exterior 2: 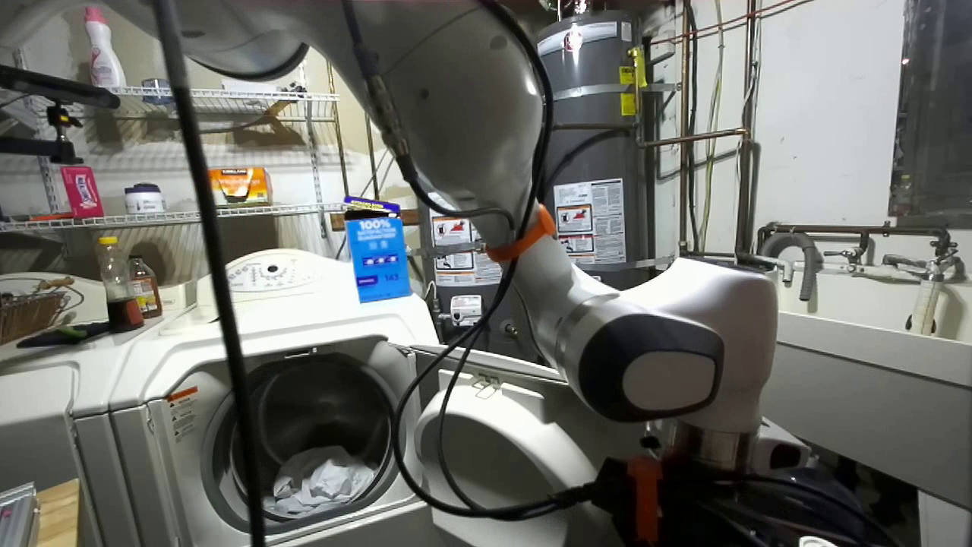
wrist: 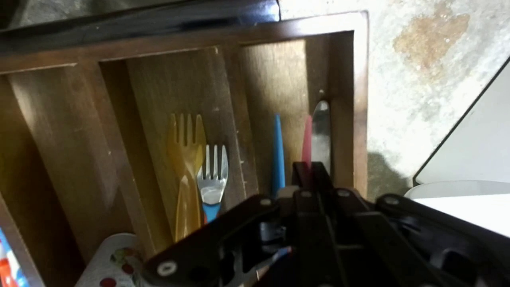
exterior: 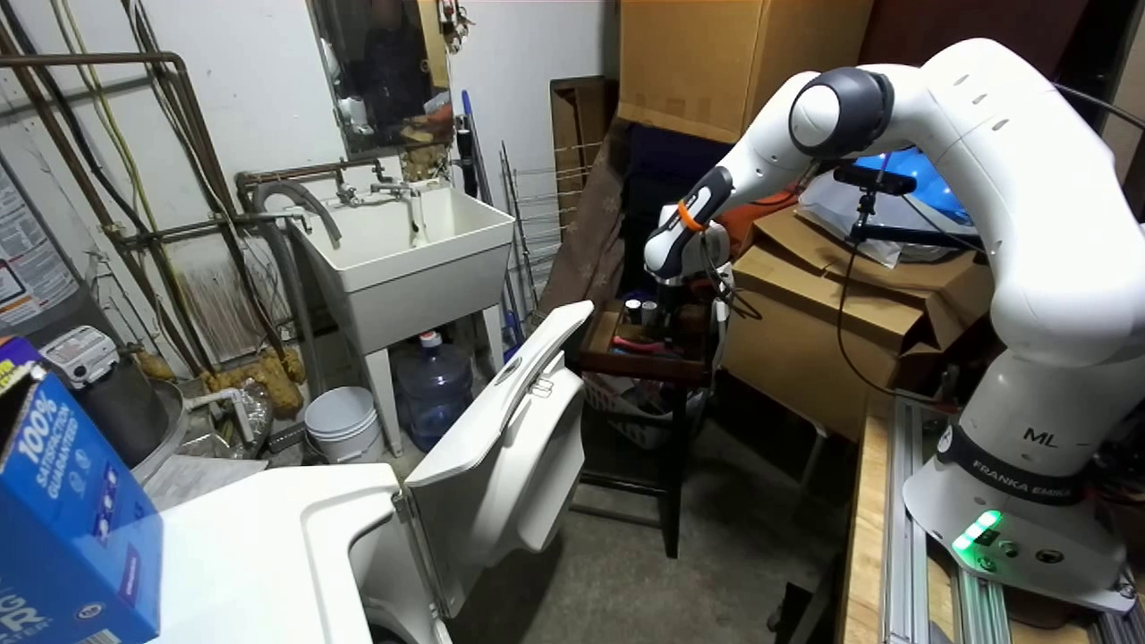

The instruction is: Get the pink object from the wooden tray and put it on the washing machine

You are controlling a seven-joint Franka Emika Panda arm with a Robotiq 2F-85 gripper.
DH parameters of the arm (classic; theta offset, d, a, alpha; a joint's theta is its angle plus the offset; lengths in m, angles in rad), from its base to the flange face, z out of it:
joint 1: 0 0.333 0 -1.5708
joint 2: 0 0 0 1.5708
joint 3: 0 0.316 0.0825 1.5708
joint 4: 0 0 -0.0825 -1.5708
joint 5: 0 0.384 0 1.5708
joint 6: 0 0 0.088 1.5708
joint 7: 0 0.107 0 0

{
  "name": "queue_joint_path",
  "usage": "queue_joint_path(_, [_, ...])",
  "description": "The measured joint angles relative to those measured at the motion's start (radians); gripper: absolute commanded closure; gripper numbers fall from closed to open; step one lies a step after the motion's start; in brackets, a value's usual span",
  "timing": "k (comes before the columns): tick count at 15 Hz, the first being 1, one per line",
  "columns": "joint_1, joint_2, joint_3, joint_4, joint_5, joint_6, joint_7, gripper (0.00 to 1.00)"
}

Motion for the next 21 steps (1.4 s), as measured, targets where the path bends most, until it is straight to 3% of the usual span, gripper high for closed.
queue_joint_path(5, [-0.017, -0.129, 0.03, -0.11, 0.015, 0.055, -0.141, 0.99])
queue_joint_path(10, [-0.116, -0.295, 0.211, -0.262, 0.158, 0.157, -0.377, 0.99])
queue_joint_path(14, [-0.144, -0.448, 0.365, -0.356, 0.311, 0.176, -0.563, 0.99])
queue_joint_path(18, [-0.097, -0.567, 0.501, -0.398, 0.542, 0.126, -0.734, 0.99])
queue_joint_path(21, [0.018, -0.628, 0.53, -0.427, 0.72, 0.047, -0.851, 0.99])
